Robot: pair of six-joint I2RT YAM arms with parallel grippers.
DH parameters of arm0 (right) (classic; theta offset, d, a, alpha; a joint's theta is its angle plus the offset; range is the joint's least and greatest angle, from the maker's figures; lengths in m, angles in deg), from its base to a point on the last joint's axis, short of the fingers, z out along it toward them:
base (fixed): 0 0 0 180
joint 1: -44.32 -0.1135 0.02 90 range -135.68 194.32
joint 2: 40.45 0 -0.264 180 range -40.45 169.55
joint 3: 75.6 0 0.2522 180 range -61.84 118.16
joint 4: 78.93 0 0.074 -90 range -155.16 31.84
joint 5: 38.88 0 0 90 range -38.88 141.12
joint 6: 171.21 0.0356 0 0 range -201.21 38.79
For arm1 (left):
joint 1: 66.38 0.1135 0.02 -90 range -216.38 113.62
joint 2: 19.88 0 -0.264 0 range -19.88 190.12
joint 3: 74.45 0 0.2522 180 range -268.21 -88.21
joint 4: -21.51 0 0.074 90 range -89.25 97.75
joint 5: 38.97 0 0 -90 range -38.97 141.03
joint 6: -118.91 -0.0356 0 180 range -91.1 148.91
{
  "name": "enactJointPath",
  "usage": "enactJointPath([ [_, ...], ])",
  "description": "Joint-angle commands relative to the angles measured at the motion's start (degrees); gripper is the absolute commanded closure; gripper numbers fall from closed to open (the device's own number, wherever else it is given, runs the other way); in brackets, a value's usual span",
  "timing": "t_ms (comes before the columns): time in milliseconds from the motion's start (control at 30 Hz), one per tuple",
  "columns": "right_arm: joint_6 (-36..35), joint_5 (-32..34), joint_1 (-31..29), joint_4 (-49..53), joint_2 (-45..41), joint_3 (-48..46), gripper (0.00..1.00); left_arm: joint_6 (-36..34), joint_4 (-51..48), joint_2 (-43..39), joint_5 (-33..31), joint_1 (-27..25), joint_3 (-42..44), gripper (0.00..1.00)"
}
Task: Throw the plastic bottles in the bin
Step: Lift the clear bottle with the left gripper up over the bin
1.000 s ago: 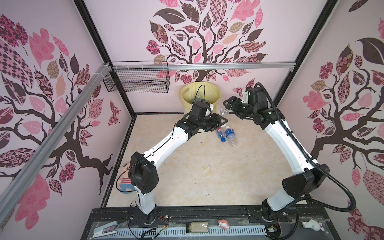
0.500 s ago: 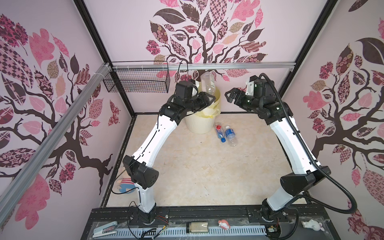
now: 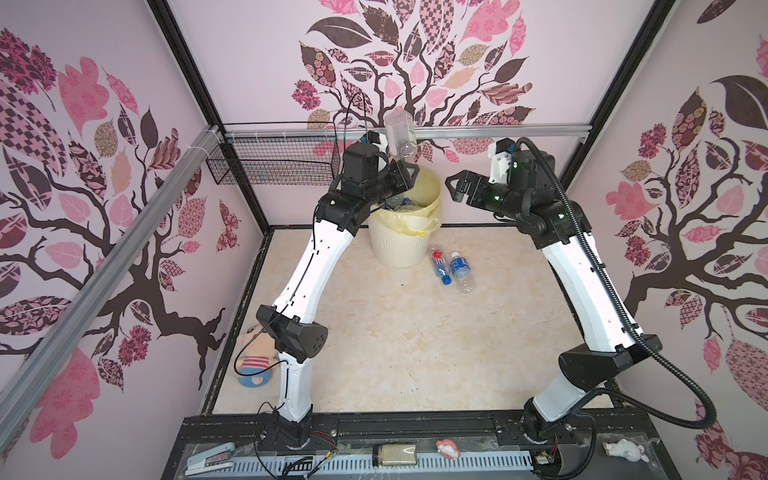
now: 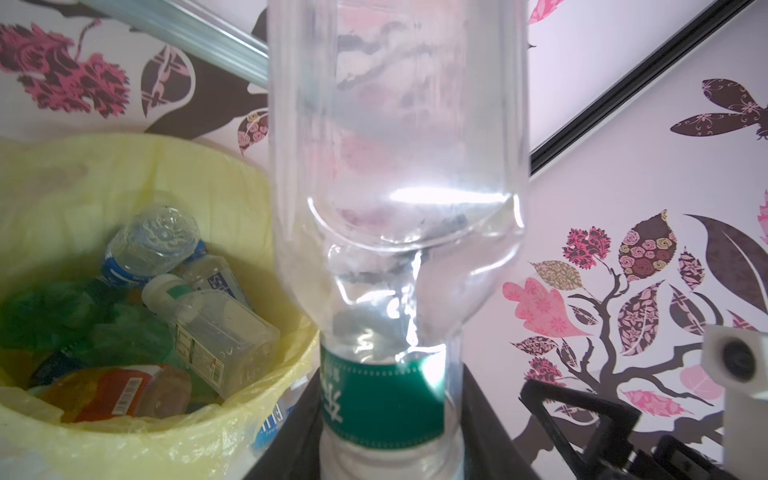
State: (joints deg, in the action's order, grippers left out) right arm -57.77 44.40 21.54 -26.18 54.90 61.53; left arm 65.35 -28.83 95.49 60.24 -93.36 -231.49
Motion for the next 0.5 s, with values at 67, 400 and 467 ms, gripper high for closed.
enactJointPath([
  [67,-1.79,-0.24,-2.34,-0.59,0.80,2.66,0.00,-6.57,9.49,-1.10,-6.00,0.44,-4.14,0.78],
  [400,-1.29,1.74,-2.27,0.56,0.36,0.16,0.00,1.35,15.64,4.66,-6.62,1.77,-3.18,0.77],
  [467,-1.51,2.28,-2.23,0.74,0.36,-0.03,0.00,4.76,16.11,7.95,-4.53,1.85,-3.36,0.69],
])
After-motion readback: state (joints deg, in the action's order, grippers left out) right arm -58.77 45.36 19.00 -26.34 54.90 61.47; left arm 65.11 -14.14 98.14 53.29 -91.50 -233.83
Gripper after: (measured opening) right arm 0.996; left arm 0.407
